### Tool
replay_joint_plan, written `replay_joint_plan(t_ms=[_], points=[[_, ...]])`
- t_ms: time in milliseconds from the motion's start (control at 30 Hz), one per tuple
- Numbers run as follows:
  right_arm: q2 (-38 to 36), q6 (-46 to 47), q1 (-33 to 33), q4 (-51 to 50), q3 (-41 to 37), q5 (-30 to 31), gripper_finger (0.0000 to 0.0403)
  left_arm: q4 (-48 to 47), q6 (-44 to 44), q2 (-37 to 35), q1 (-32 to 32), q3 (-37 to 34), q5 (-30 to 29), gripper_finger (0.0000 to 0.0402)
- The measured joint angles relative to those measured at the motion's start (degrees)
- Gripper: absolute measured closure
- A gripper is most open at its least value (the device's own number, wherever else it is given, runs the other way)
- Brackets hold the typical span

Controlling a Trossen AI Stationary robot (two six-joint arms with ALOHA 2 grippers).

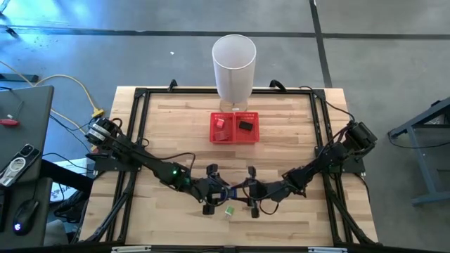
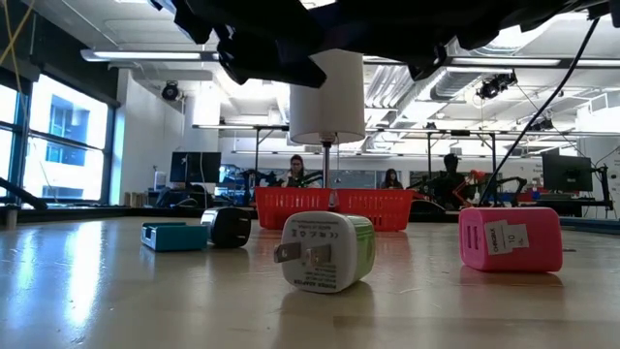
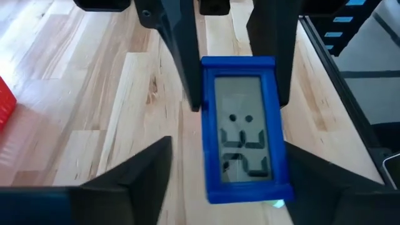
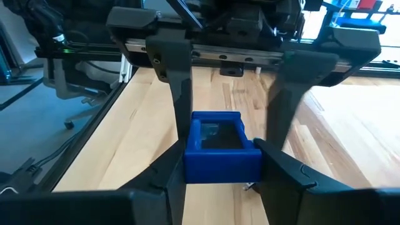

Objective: Pick & Place Office items
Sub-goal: Put the dark blue digital clock into the right red bin

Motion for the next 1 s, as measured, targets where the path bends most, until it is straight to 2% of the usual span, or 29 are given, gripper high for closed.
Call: replay_joint_plan(t_ms=[167, 267, 433, 733, 1000], points=[[0.0, 0.0, 0.0, -0.2, 0.0, -0.6, 0.0261, 0.0, 0.8, 0.0, 0.0, 0.0, -0.2, 0.0066], [0.0, 0.2, 0.0, -0.4, 0.0, -1.4, 0.0261, 0.0, 0.8, 0.0, 0.2, 0.0, -0.2, 0.0042], [0.0, 0.8, 0.2, -1.6, 0.0, -1.4, 0.0261, 0.1, 2.5, 0.0, 0.2, 0.0, 0.0, 0.0035], [0.0, 9.5, 0.3, -9.8, 0.0, -3.1, 0.0261, 0.0, 3.6, 0.0, 0.1, 0.0, 0.1, 0.0034], [-1.4, 16.5, 2.3, -18.0, 0.0, -1.7, 0.0261, -6.5, 1.8, 0.0, 0.1, 0.0, 0.2, 0.0034]])
